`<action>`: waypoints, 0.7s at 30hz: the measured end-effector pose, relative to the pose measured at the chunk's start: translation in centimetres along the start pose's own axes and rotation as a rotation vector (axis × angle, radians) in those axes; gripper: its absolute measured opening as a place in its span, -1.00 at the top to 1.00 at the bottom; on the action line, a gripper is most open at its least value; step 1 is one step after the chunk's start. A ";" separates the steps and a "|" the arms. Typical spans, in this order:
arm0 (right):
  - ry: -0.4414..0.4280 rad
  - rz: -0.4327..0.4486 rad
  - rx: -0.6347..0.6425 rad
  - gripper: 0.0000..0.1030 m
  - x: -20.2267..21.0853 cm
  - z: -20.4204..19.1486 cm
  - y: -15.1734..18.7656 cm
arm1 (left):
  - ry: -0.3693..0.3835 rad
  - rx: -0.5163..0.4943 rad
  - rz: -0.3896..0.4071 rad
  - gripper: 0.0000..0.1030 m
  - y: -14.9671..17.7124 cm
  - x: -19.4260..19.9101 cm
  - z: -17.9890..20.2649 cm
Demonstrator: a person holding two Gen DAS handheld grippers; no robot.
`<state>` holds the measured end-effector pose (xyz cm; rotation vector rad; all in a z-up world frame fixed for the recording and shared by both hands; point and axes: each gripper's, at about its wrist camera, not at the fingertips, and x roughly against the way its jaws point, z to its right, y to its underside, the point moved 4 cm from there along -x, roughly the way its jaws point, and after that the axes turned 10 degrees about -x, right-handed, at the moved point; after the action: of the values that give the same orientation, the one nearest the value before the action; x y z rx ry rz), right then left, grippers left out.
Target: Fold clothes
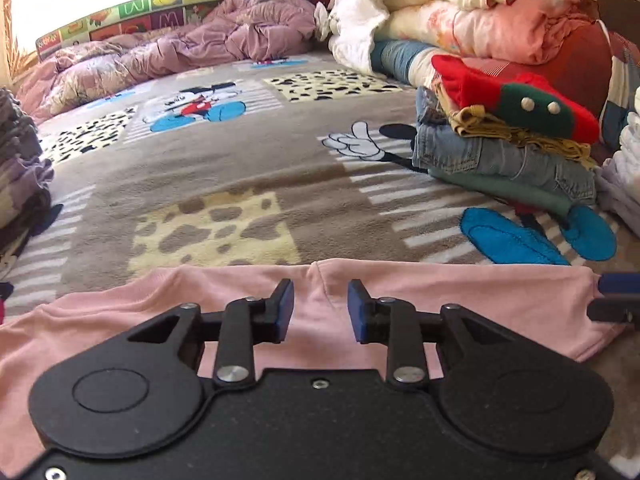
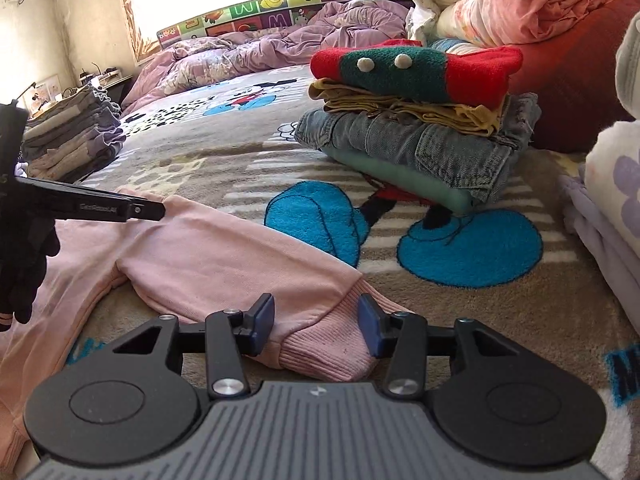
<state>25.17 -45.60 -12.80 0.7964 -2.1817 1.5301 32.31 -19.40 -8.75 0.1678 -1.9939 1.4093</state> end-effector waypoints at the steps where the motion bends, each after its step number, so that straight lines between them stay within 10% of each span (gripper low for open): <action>1: -0.025 0.021 -0.009 0.04 0.4 -0.4 -0.4 | -0.013 -0.003 0.018 0.15 0.8 1.7 -0.5; 12: -0.280 0.079 0.257 0.07 -3.7 -17.9 -0.5 | -0.405 0.352 0.041 0.27 12.7 15.7 -19.1; 16: -0.322 0.044 0.444 0.11 -5.1 -24.6 1.7 | -0.375 0.436 0.038 0.27 13.7 15.7 -25.3; 21: -0.337 0.021 0.566 0.15 -6.0 -29.6 3.9 | -0.226 0.187 -0.035 0.26 12.9 11.7 -27.2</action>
<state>26.56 -15.41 -8.80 1.2853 -1.9770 2.2009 29.63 12.75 -7.00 0.4617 -2.0232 1.6141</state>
